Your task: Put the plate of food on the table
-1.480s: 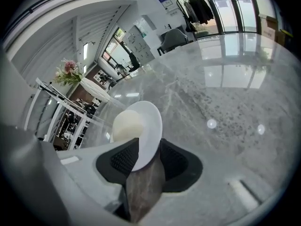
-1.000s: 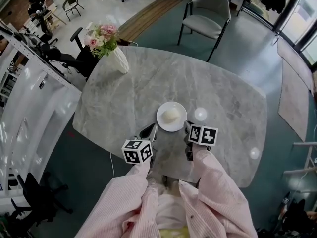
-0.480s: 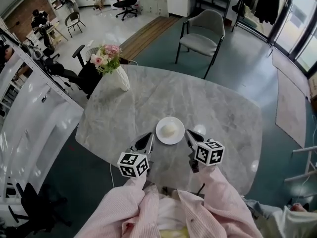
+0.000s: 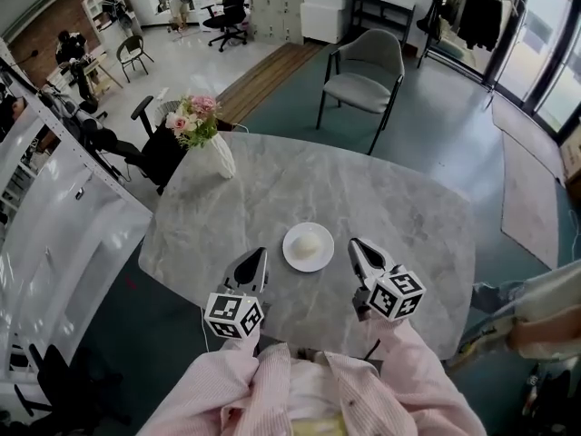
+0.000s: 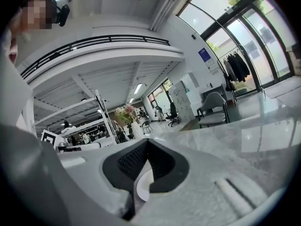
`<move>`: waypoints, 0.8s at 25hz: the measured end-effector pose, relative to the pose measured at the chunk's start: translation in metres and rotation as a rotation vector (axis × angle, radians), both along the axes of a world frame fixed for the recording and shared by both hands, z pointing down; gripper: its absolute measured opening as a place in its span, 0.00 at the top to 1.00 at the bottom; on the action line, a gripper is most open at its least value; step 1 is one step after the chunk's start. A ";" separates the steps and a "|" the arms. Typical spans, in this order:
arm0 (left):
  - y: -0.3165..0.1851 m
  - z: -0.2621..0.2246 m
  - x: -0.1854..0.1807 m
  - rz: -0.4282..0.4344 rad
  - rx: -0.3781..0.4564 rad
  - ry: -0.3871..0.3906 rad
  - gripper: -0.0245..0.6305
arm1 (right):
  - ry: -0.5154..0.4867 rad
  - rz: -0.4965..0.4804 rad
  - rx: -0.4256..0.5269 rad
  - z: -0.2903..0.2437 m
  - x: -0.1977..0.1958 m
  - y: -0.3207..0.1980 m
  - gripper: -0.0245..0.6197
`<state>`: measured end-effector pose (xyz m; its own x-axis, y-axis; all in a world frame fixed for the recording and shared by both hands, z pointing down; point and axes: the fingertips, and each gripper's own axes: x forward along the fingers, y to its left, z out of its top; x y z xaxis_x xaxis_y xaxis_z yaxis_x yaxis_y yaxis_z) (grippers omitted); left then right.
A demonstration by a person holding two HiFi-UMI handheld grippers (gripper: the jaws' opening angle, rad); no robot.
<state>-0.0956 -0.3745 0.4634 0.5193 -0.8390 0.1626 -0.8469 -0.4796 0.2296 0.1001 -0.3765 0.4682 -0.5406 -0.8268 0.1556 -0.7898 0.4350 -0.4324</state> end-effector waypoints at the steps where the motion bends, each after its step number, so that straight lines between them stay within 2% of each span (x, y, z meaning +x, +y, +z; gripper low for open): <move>1: 0.000 -0.002 -0.001 -0.004 0.008 0.003 0.97 | 0.003 0.010 0.015 -0.003 0.002 0.000 0.95; 11: -0.002 -0.022 -0.009 -0.043 0.063 0.014 0.97 | 0.007 0.068 0.078 -0.023 0.021 0.001 0.95; 20: 0.001 -0.030 -0.013 -0.066 0.079 0.007 0.97 | 0.014 0.088 0.099 -0.032 0.027 0.002 0.95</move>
